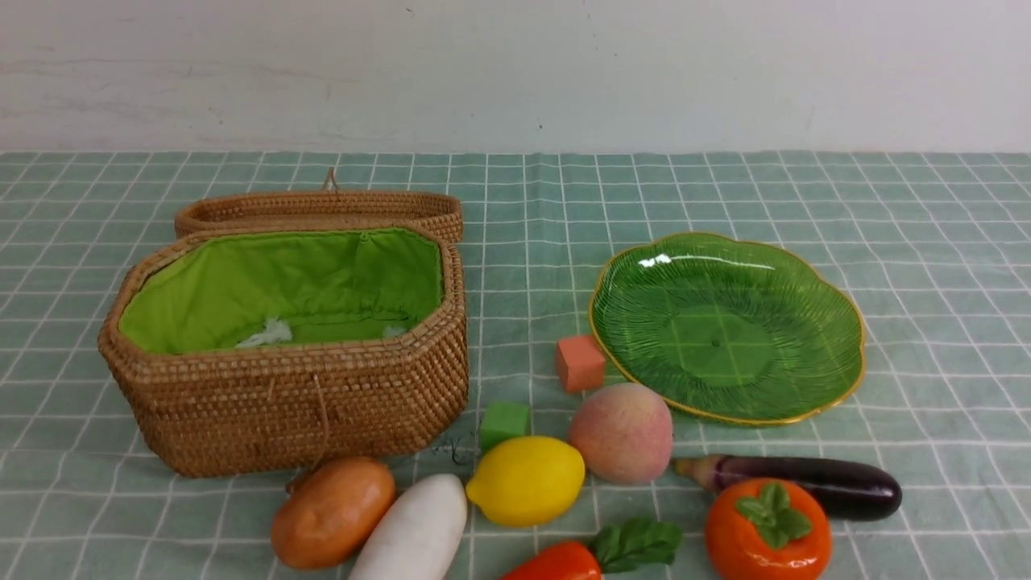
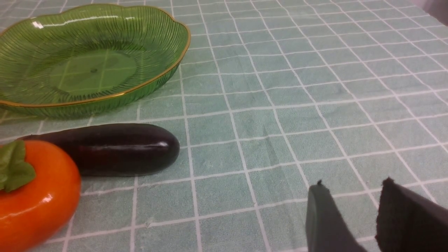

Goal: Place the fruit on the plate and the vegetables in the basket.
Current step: Grab a potato with your left arm and place it in the basket on the left

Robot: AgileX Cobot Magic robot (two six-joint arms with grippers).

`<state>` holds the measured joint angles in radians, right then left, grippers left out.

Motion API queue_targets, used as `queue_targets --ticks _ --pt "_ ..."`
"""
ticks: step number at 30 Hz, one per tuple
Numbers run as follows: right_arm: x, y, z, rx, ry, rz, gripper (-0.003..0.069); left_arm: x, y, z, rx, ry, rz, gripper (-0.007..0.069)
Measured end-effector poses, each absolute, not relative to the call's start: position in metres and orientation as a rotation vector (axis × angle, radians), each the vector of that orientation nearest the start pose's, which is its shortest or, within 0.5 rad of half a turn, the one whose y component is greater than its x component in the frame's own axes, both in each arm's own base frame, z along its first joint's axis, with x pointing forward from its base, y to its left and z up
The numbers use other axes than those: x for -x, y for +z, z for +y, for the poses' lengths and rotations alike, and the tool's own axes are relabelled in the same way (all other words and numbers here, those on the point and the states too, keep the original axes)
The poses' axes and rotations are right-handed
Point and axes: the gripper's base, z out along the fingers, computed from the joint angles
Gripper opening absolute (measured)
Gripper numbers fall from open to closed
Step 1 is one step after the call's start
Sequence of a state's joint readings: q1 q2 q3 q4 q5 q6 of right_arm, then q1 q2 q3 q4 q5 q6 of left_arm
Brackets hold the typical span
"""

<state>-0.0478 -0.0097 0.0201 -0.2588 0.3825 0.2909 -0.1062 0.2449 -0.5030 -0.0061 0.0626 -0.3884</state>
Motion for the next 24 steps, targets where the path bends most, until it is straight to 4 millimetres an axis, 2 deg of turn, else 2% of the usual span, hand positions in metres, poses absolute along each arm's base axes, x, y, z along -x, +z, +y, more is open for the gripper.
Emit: queue_targets --ticks 1,3,4,8,14,17,19,21,24 --pt "-0.052 0.174 -0.011 -0.157 -0.088 1.858 0.0242 -0.052 0.361 -0.006 0.188 -0.428 1.298 0.0239" --pt "-0.052 0.174 -0.011 -0.157 -0.088 1.858 0.0242 -0.068 0.367 -0.007 0.212 -0.407 1.47 0.0239" --pt "-0.052 0.174 -0.011 -0.157 -0.088 1.858 0.0242 -0.079 0.362 -0.008 0.226 -0.385 1.588 0.0239" --pt "-0.052 0.174 -0.011 -0.157 -0.088 1.858 0.0242 -0.101 0.342 -0.009 0.242 -0.317 1.818 0.0239" --pt "-0.052 0.174 -0.011 -0.157 -0.088 1.858 0.0242 -0.13 0.321 -0.013 0.283 -0.302 2.024 0.0239" --pt "-0.052 0.174 -0.011 -0.157 -0.088 1.858 0.0242 -0.153 0.31 -0.019 0.313 -0.31 2.215 0.0239" --pt "-0.052 0.174 -0.011 -0.157 -0.088 1.858 0.0242 -0.161 0.31 -0.021 0.295 -0.304 2.265 0.0239" --pt "-0.052 0.174 -0.011 -0.157 -0.088 1.858 0.0242 -0.182 0.306 -0.026 0.188 -0.272 2.418 0.0241" --pt "-0.052 0.174 -0.011 -0.157 -0.088 1.858 0.0242 -0.2 0.299 -0.038 0.041 -0.296 2.549 0.0271"
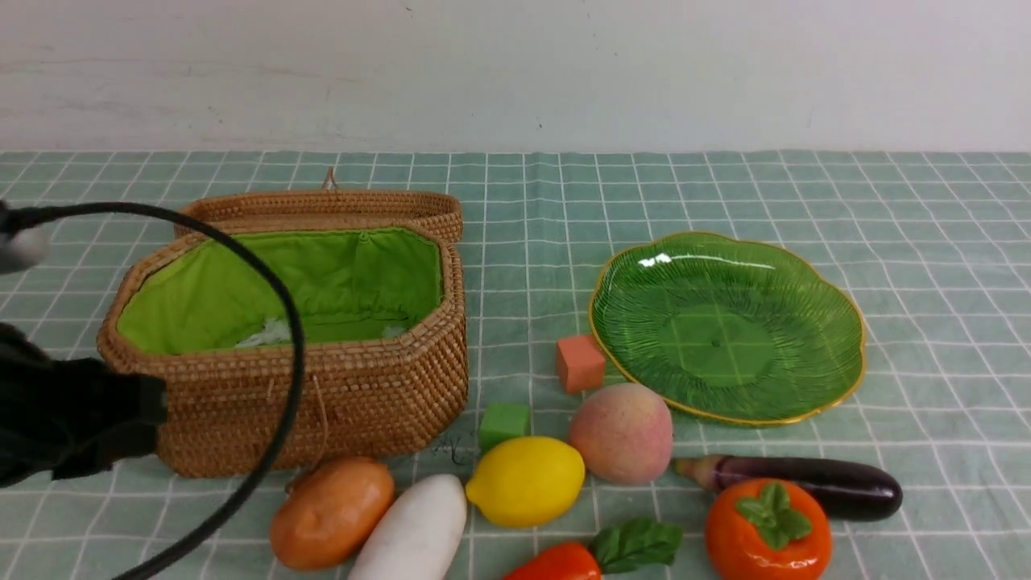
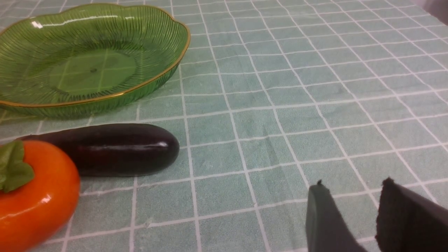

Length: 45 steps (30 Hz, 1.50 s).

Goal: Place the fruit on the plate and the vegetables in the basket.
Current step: Grab a potato with your left arm and place it in the basket on the left

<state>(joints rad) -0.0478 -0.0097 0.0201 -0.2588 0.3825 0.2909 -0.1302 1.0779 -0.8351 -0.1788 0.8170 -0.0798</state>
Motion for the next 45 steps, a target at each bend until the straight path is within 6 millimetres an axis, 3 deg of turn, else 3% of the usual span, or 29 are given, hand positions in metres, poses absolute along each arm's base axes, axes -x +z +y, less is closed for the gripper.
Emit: queue_targets --ticks 2,4,5,6,9,13,24,30,45 --pt "-0.052 0.174 -0.011 -0.157 -0.088 1.858 0.0242 -0.206 0.292 -0.046 -0.036 -0.309 2.597 0.0298" --pt "-0.052 0.174 -0.011 -0.157 -0.088 1.858 0.0242 -0.217 0.274 -0.073 -0.268 -0.312 2.665 0.039" --pt "-0.052 0.174 -0.011 -0.157 -0.088 1.858 0.0242 -0.216 0.274 -0.075 -0.283 -0.309 2.664 0.0399" --pt "-0.052 0.174 -0.011 -0.157 -0.088 1.858 0.0242 -0.223 0.262 -0.088 -0.371 -0.27 2.675 0.0486" --pt "-0.052 0.174 -0.011 -0.157 -0.088 1.858 0.0242 -0.237 0.247 -0.105 -0.413 -0.159 2.677 0.0624" --pt "-0.052 0.174 -0.011 -0.157 -0.088 1.858 0.0242 -0.252 0.235 -0.113 -0.447 -0.029 2.658 0.0667" --pt "-0.052 0.174 -0.011 -0.157 -0.088 1.858 0.0242 -0.272 0.195 -0.127 -0.46 -0.025 2.709 0.0639" --pt "-0.052 0.174 -0.011 -0.157 -0.088 1.858 0.0242 -0.273 0.193 -0.128 -0.461 -0.029 2.706 0.057" --pt "-0.052 0.174 -0.011 -0.157 -0.088 1.858 0.0242 -0.265 0.2 -0.122 -0.461 0.009 2.753 0.0567"
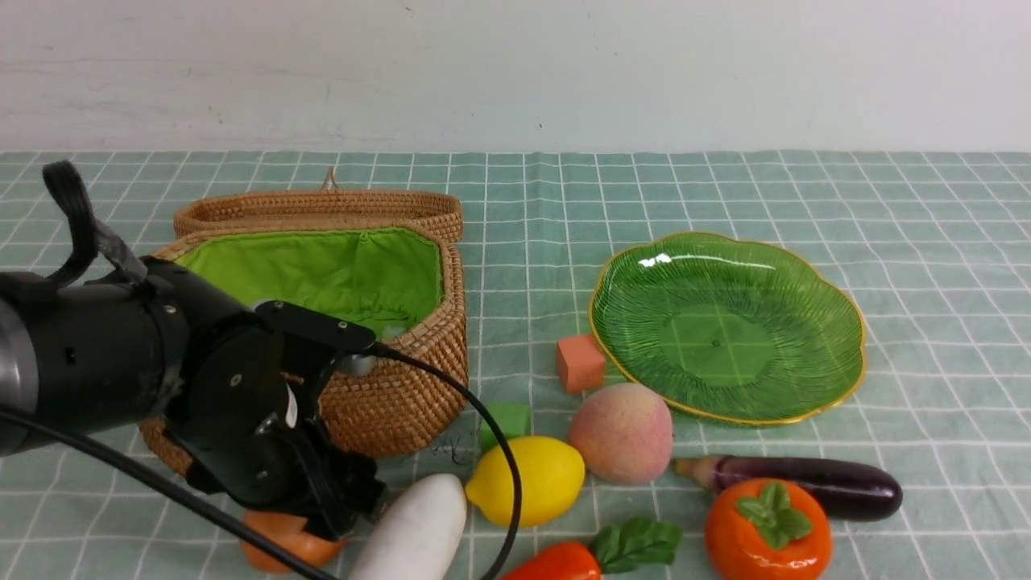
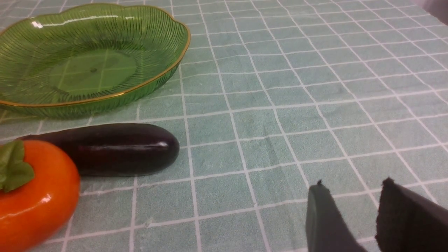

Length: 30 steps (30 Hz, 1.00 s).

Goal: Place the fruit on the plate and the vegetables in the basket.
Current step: Grab a potato with your left arm and place it in the basket on the left

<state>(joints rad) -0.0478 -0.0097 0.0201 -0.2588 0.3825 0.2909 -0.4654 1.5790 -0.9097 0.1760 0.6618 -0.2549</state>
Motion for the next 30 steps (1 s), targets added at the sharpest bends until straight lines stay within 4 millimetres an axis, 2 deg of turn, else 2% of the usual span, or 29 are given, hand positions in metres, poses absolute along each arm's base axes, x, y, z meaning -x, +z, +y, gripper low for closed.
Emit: queue_targets --ticks 10,17,20,23,24,26,27,30 --pt "-0.052 0.174 -0.011 -0.157 -0.088 1.858 0.0242 -0.256 0.222 -0.117 -0.447 0.001 2.717 0.0567" --pt "-0.052 0.174 -0.011 -0.157 -0.088 1.858 0.0242 -0.24 0.257 -0.11 -0.516 -0.014 2.641 0.0567" --pt "-0.052 0.174 -0.011 -0.157 -0.088 1.858 0.0242 -0.237 0.286 -0.109 -0.525 -0.028 2.615 0.0567" --pt "-0.052 0.174 -0.011 -0.157 -0.088 1.858 0.0242 -0.242 0.308 -0.107 -0.507 -0.04 2.568 0.0567" --pt "-0.052 0.174 -0.011 -0.157 -0.088 1.858 0.0242 -0.249 0.323 -0.102 -0.48 -0.042 2.519 0.0567" --pt "-0.052 0.174 -0.011 -0.157 -0.088 1.858 0.0242 -0.257 0.336 -0.097 -0.45 -0.039 2.477 0.0567" --pt "-0.052 0.174 -0.011 -0.157 -0.088 1.858 0.0242 -0.267 0.347 -0.087 -0.393 -0.03 2.43 0.0567" --pt "-0.052 0.174 -0.011 -0.157 -0.088 1.858 0.0242 -0.288 0.356 -0.074 -0.299 -0.025 2.349 0.0567"
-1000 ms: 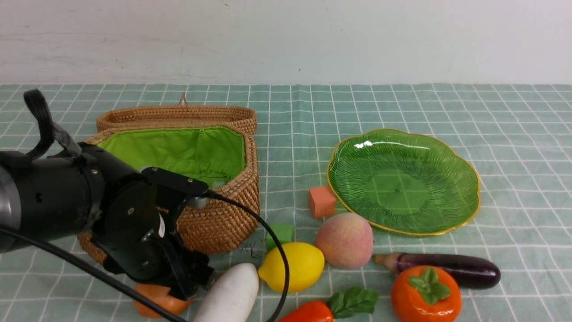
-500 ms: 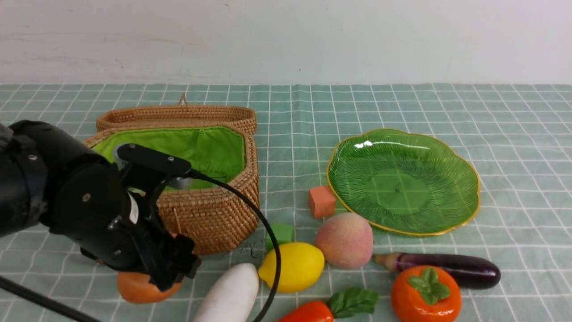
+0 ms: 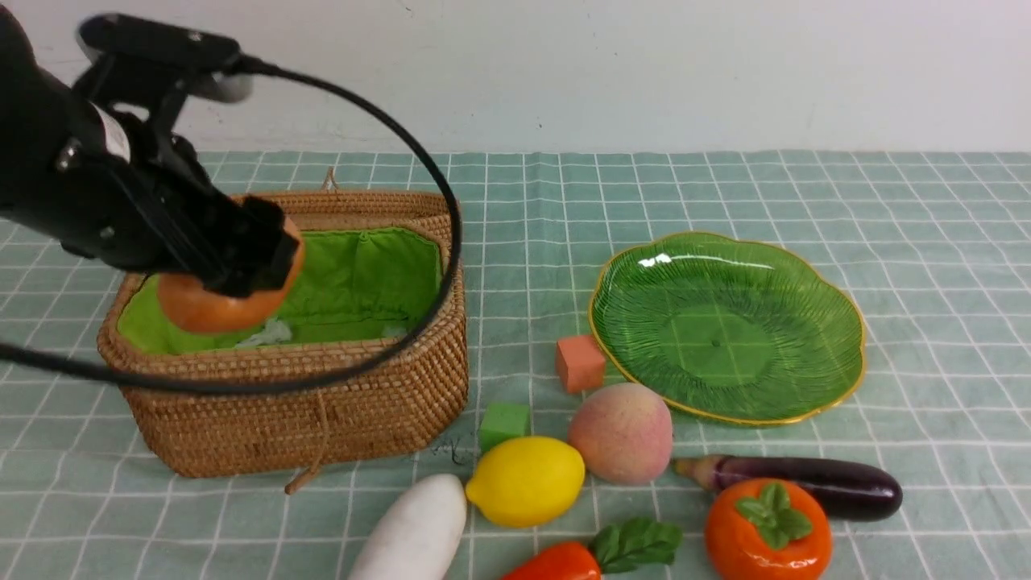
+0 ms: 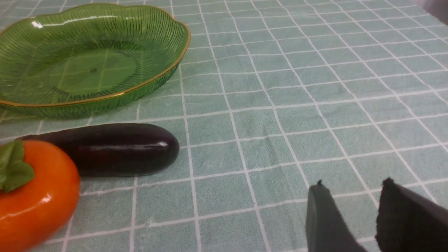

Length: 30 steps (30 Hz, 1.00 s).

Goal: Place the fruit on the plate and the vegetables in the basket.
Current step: Grab a potato with your left arm and place it in the basket on the left

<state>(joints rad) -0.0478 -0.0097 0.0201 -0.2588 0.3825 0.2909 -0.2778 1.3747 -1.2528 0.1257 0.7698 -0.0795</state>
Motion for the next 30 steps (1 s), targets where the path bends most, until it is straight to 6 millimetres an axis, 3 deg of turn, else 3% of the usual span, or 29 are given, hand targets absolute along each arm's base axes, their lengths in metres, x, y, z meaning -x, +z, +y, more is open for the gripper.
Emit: queue_targets --ticks 4,7,11,14,16,19,23,27,30 --pt "-0.052 0.174 -0.011 -0.157 -0.088 1.858 0.0242 -0.313 0.343 -0.063 -0.19 -0.028 2.332 0.0564" --pt "-0.052 0.174 -0.011 -0.157 -0.088 1.858 0.0242 -0.335 0.313 -0.063 -0.099 -0.024 2.402 0.0564" --pt "-0.052 0.174 -0.011 -0.157 -0.088 1.858 0.0242 -0.35 0.288 -0.063 0.004 -0.002 2.458 0.0564" --pt "-0.052 0.174 -0.011 -0.157 -0.088 1.858 0.0242 -0.353 0.282 -0.062 0.065 0.003 2.463 0.0564" --pt "-0.052 0.174 -0.011 -0.157 -0.088 1.858 0.0242 -0.353 0.282 -0.062 0.088 -0.001 2.46 0.0566" --pt "-0.052 0.174 -0.011 -0.157 -0.088 1.858 0.0242 -0.353 0.282 -0.061 0.112 -0.008 2.459 0.0646" --pt "-0.052 0.174 -0.011 -0.157 -0.088 1.858 0.0242 -0.35 0.286 -0.06 0.115 0.0 2.467 0.0668" --pt "-0.052 0.174 -0.011 -0.157 -0.088 1.858 0.0242 -0.337 0.304 -0.057 0.092 0.009 2.452 0.0653" --pt "-0.052 0.174 -0.011 -0.157 -0.088 1.858 0.0242 -0.311 0.328 -0.056 0.063 -0.034 2.484 0.0622"
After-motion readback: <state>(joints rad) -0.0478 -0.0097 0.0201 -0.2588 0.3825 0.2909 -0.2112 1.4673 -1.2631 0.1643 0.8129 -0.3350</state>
